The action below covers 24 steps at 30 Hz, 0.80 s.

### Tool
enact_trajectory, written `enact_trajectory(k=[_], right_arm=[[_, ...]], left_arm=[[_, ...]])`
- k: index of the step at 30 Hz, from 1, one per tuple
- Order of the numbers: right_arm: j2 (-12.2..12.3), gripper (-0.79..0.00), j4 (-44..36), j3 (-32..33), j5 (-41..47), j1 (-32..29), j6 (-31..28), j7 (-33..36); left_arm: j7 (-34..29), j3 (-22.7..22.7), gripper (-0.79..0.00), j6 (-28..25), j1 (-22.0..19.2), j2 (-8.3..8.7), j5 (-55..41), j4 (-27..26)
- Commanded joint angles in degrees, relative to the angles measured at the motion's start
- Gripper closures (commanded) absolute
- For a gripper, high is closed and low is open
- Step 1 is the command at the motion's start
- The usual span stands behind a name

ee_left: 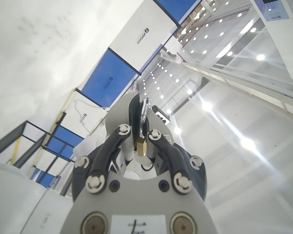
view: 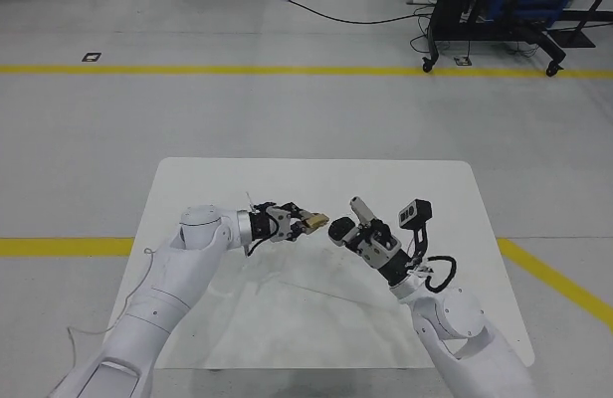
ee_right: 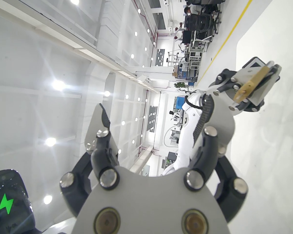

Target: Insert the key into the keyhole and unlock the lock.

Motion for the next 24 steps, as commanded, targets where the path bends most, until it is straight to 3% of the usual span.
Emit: enact_trajectory(k=[1,8,12,18,24], right_arm=[[-0.14,0.000,1.12,-0.81,-0.07,0.62,0.07,0.39],[-0.64,0.000,4.30,-3.10,-1.90,2.30,0.24,-0.75],[-0.73,0.000,4.73,-3.92,-7.35,2.79,1.19,-3.18],[-1.06,0.000,4.31,-6.09,-14.52,3.09,4.15,-7.78],[-1.26,0.000,2.40,-5.58,-14.14,2.28,3.53,-9.35]], left_arm=[[-1.72,0.15,0.000,0.16,-0.45,-0.20,-1.71,1.28],[-2.57,1.56,0.000,-0.27,-1.84,-0.56,-1.23,3.27],[-2.99,1.91,0.000,-0.80,-2.24,-0.65,-1.08,3.86],[-2.85,1.56,0.000,-4.02,-2.19,-0.58,-0.48,3.38],[-2.09,0.71,0.000,-7.38,-1.76,-0.39,0.17,2.30]])
